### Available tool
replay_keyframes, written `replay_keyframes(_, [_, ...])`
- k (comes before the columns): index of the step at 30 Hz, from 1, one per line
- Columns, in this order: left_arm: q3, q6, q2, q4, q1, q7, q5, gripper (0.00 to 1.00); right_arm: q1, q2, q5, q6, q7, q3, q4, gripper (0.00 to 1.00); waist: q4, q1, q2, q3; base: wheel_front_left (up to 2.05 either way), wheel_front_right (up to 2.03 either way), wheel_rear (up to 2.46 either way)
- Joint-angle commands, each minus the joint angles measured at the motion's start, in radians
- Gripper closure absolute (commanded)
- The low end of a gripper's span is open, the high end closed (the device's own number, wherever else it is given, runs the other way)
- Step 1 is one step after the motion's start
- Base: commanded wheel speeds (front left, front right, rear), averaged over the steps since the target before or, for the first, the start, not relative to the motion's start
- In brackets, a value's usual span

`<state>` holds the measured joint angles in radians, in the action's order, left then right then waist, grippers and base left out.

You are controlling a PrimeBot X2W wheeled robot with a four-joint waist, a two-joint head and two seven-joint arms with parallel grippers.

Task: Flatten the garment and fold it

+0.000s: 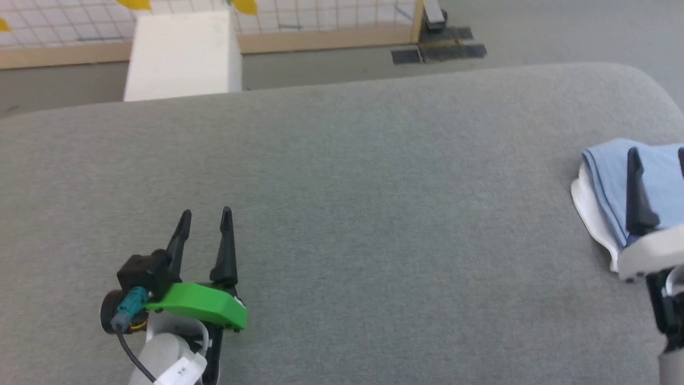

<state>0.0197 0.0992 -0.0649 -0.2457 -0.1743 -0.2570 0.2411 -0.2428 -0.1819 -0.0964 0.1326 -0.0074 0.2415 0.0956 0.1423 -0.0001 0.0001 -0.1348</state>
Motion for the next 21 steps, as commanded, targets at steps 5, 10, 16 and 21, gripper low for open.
replay_keyframes(5, [0.024, 0.005, 0.008, -0.018, 0.033, -0.004, 0.020, 0.00, 0.131, 0.044, -0.043, -0.002, -0.040, -0.062, -0.113, 0.00, -0.115, 0.0001, -0.0001, 0.102, 0.00, 0.00, 0.00])
replay_keyframes(10, [0.043, 0.004, 0.011, -0.034, 0.046, -0.005, 0.022, 0.00, 0.208, 0.068, -0.066, -0.002, -0.076, -0.112, -0.128, 0.00, -0.153, 0.0001, -0.0001, 0.126, 0.00, 0.00, 0.00])
replay_keyframes(16, [0.057, -0.006, 0.013, -0.039, 0.062, -0.005, 0.024, 0.00, 0.260, 0.098, -0.076, -0.002, -0.107, -0.133, -0.095, 0.00, -0.180, 0.0001, -0.0001, 0.143, 0.00, 0.00, 0.00])
replay_keyframes(21, [0.062, -0.012, 0.014, -0.039, 0.076, -0.005, 0.029, 0.00, 0.294, 0.121, -0.065, -0.002, -0.112, -0.131, -0.095, 0.00, -0.185, 0.0001, -0.0001, 0.151, 0.00, 0.00, 0.00])
